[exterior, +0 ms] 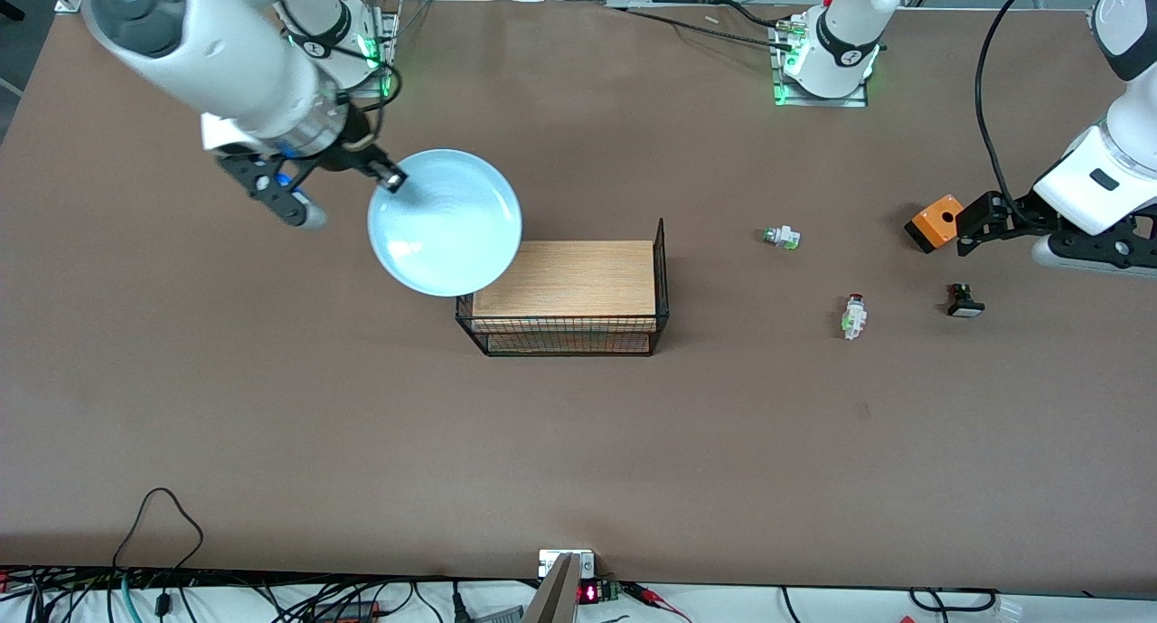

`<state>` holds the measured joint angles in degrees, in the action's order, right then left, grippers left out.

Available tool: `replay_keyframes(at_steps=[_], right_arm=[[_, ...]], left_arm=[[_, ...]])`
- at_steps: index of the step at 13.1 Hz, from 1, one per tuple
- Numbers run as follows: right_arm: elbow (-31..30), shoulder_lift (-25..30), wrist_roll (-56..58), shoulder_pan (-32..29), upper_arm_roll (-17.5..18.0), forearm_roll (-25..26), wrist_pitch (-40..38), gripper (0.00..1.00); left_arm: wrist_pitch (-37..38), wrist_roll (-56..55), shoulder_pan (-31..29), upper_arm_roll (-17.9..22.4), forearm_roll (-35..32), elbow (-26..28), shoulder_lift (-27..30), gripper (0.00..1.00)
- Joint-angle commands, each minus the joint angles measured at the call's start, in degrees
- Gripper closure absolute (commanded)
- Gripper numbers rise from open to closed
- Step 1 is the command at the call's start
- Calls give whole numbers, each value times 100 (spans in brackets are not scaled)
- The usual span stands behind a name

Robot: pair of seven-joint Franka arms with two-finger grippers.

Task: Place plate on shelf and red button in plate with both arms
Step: 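Lift the plate with the right gripper toward the wire basket, then lower the plate onto the wooden board inside the wire basket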

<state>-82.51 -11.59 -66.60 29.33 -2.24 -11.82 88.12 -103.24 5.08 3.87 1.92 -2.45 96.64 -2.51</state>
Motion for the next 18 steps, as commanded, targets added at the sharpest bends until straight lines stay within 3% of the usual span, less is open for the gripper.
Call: replay_keyframes(at_steps=[1,7,15,18], right_arm=[[-45,-158,-283,405,-127,-110,327,100],[-615,-423,-362,1030,-206,-84,1135,100],[-933,-738,-476,1136,-215,-49,1996,100],[-933,-941,-582,1329,-451,-49,2367,100]], left_arm=[[41,116,-9,2,-19,-75,-13,0],[41,116,-27,28,-19,-66,-30,0],[50,116,-18,11,-19,-75,-39,0],[41,116,-18,11,-19,-75,-39,0]])
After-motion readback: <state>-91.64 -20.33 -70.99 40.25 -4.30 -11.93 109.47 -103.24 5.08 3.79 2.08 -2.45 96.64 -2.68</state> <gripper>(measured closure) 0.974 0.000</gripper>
